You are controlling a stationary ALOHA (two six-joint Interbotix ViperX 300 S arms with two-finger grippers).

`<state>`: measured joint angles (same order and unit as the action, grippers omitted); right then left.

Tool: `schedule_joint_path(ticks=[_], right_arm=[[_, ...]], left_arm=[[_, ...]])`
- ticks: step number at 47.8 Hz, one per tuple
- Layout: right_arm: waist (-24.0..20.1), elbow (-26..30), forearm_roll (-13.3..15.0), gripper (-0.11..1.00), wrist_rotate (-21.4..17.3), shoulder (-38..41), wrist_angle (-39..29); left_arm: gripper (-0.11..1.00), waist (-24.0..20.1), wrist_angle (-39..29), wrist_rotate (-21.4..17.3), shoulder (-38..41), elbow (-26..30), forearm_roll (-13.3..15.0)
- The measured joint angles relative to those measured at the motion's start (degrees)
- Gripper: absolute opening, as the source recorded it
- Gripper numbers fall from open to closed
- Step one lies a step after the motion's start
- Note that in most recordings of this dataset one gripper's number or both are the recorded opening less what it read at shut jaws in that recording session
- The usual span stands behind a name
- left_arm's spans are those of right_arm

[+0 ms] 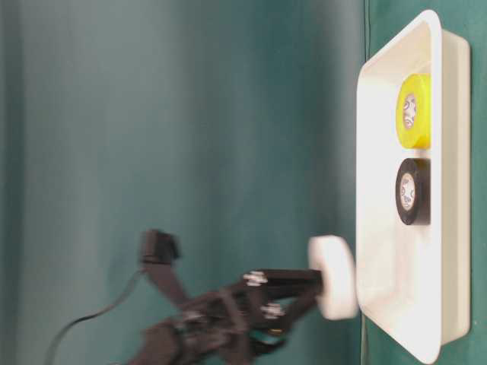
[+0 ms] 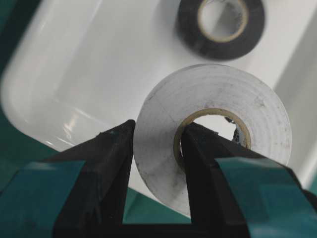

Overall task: Pick up the tape from a random location and place it into the white case.
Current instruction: 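Lower the white roll into the tray and open the left gripper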

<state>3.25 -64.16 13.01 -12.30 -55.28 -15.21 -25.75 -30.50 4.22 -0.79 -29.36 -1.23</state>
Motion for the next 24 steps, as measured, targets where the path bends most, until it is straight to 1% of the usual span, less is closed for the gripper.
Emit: schedule_joint_path(ticks=[10, 18, 24], right_arm=[[0.0, 0.0, -0.1, 0.82, -0.1, 0.0, 0.0], [0.0, 0.0, 0.0, 0.82, -0.1, 0.0, 0.1], [0.0, 0.0, 0.0, 0.82, -0.1, 0.1, 0.0]], left_arm=[[0.25, -1.1, 5.2, 0.1, 4.6, -1.5, -0.1], [0.25, -1.2, 6.9, -0.3, 7.3, -1.6, -0.1], [0.25, -1.2, 7.4, -0.4, 7.8, -1.5, 0.0]])
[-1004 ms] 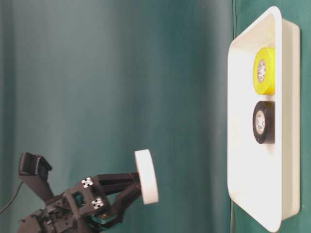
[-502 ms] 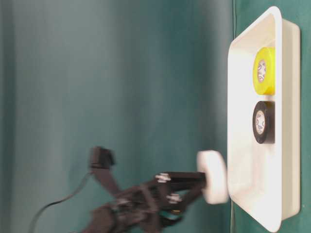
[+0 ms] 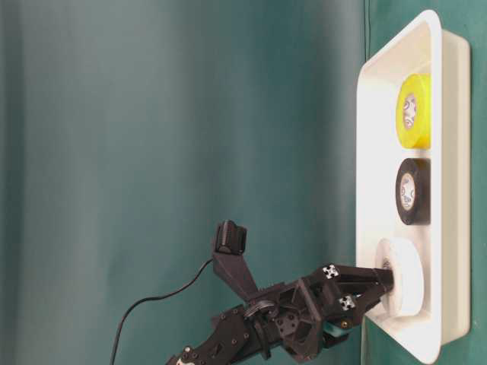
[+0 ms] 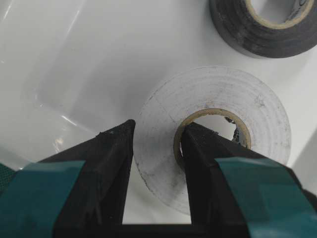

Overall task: Pick up the tape from a random location and place it into the white case.
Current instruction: 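Lower the white roll into the tray and open the left gripper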

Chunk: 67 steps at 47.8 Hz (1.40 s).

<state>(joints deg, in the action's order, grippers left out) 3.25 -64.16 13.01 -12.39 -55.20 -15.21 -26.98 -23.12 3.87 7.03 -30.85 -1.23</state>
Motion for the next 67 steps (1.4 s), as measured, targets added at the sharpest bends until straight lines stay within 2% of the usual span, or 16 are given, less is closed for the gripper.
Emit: schedule_joint_path(ticks=[13, 15, 24, 29, 49, 67], right_arm=[[0.0, 0.0, 0.0, 0.82, 0.0, -0.1, 0.0], [0.0, 0.0, 0.0, 0.82, 0.0, -0.1, 0.1], [0.0, 0.0, 0.0, 0.82, -0.1, -0.1, 0.0], [0.0, 0.0, -0.1, 0.82, -0.1, -0.1, 0.0], [0.0, 0.0, -0.1, 0.82, -0.3, 0.0, 0.0], [0.0, 0.4, 0.0, 0.82, -0.3, 0.0, -0.3]], left_arm=[[0.25, 0.0, 0.2, -0.4, 0.1, -0.1, 0.0], [0.28, 0.0, 0.2, -0.4, 0.1, -0.1, -0.1], [0.82, 0.0, 0.4, -0.4, 0.0, -0.1, 0.0], [0.99, 0.0, 0.4, -0.4, 0.0, -0.1, -0.1], [0.98, 0.0, -0.2, -0.4, -0.6, -0.1, -0.1], [0.98, -0.1, -9.1, -0.8, -11.2, 2.7, -0.1]])
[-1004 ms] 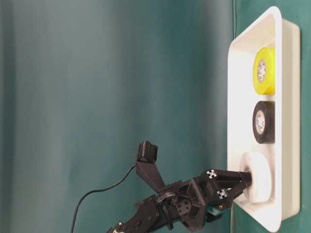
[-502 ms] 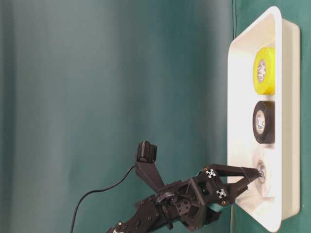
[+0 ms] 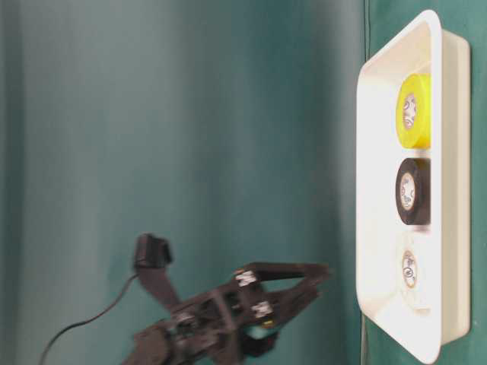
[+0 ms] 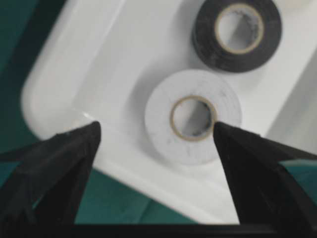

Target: Pick up the tape from a random location and place it into the white case.

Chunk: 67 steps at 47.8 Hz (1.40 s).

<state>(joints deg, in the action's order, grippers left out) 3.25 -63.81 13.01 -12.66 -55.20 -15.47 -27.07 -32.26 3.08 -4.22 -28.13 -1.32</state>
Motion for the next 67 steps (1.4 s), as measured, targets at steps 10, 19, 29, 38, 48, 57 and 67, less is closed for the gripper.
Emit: schedule_joint_path(ticks=[10, 19, 29, 38, 48, 57, 67], right_arm=[[0.0, 0.4, 0.0, 0.82, 0.0, 0.0, -0.2], [0.0, 0.5, 0.0, 0.82, 0.0, 0.0, -0.2], [0.0, 0.5, -0.1, 0.82, -0.1, 0.0, -0.2], [0.0, 0.6, 0.0, 0.82, -0.2, 0.0, -0.2], [0.0, 0.9, 0.0, 0.82, -0.2, 0.0, -0.2], [0.0, 0.9, -0.1, 0.82, -0.4, 0.0, -0.2], [0.0, 1.0, 0.0, 0.82, -0.5, 0.0, -0.5]], left_arm=[[0.98, 0.0, -2.3, -2.4, -4.4, 0.9, 0.1], [0.98, 0.7, -2.2, -2.6, -5.4, 0.1, 0.0], [0.98, 5.2, -1.1, -2.5, -6.5, -1.8, 0.1], [0.98, 10.9, 2.5, -2.5, -8.3, -3.8, 0.3], [0.98, 17.6, 6.1, -2.5, -9.8, -5.2, 0.4], [0.98, 18.5, 6.5, -2.5, -10.2, -5.7, 0.4], [0.97, 18.8, 6.6, -2.5, -12.6, -7.3, 0.4]])
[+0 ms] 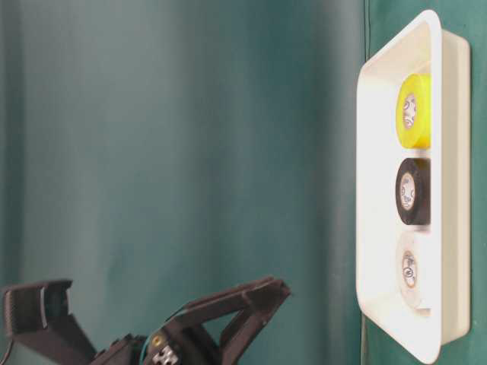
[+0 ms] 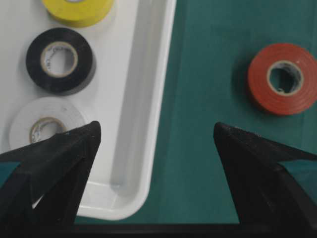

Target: Pick up the tape from a random location and place it into the white case.

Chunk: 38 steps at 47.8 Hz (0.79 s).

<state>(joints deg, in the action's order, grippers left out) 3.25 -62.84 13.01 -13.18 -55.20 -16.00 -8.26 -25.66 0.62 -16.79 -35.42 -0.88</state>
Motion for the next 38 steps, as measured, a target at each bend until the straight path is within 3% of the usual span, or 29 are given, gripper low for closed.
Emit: schedule_joint_path(ticks=[38], right_arm=[[0.0, 0.8, 0.0, 0.82, 0.1, -2.6, -1.8]], left_arm=[[0.97, 1.8, 6.0, 0.0, -24.6, -13.6, 0.2]])
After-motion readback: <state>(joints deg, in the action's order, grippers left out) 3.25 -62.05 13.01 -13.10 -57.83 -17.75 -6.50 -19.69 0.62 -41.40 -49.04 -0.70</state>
